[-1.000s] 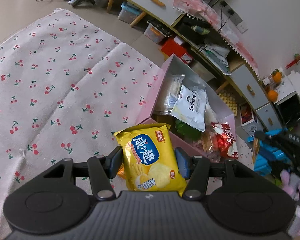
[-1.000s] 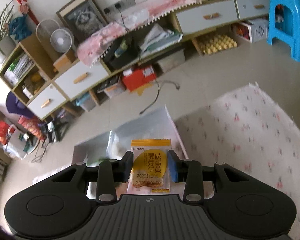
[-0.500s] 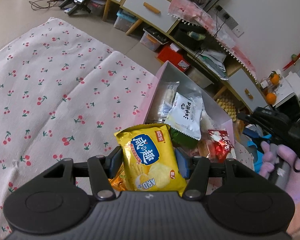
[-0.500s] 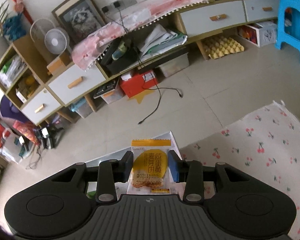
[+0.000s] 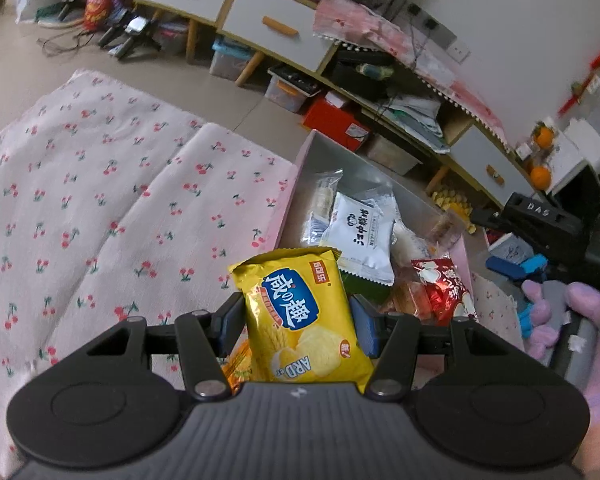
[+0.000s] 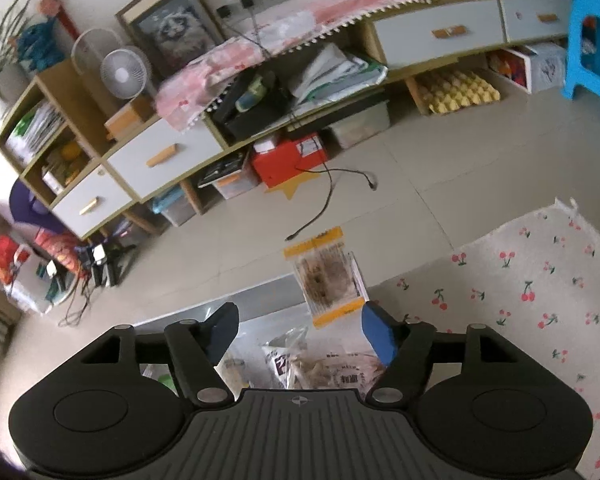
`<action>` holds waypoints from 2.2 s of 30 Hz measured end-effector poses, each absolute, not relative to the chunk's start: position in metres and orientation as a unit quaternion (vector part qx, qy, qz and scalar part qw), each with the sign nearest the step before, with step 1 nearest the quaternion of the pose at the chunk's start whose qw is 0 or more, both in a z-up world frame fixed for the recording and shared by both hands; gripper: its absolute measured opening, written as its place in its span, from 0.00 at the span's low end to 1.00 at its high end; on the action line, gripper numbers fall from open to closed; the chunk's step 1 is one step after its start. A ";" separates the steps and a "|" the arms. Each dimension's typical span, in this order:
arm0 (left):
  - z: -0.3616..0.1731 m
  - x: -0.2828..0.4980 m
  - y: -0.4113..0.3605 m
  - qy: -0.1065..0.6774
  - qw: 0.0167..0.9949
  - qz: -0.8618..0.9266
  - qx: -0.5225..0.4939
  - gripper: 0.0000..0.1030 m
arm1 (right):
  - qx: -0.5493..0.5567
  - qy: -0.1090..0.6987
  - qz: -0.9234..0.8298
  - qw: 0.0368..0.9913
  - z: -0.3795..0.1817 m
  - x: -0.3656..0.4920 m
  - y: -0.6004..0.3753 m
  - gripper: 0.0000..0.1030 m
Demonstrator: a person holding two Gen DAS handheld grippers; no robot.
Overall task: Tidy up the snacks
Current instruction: 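Carry both packs into the pink box and open both tools, then withdraw both tools from the box toward the last snacks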
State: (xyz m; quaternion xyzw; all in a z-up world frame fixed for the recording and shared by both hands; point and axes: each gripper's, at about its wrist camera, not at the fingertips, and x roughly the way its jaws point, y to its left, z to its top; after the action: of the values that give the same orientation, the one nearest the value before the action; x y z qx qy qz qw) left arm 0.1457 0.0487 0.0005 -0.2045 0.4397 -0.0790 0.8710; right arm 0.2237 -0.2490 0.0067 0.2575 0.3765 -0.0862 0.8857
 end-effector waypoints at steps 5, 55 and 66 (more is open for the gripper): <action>0.012 0.171 0.041 0.436 0.875 -0.094 -0.189 0.51 | 0.233 0.385 -0.069 0.890 0.015 0.220 -0.242 0.72; 0.054 0.172 0.016 0.433 0.891 -0.127 -0.047 0.94 | 0.175 0.389 -0.074 0.901 0.065 0.115 -0.233 0.81; 0.038 0.125 0.038 0.456 0.882 -0.113 -0.036 0.97 | 0.152 0.397 -0.067 0.903 0.055 0.063 -0.212 0.84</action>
State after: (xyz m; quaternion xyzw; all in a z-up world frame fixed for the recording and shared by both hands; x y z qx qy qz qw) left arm 0.1251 0.0380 0.0377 -0.0359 0.4556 -0.1130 0.8822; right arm 0.0626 -0.2120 0.0549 0.1520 0.3968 -0.0670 0.9028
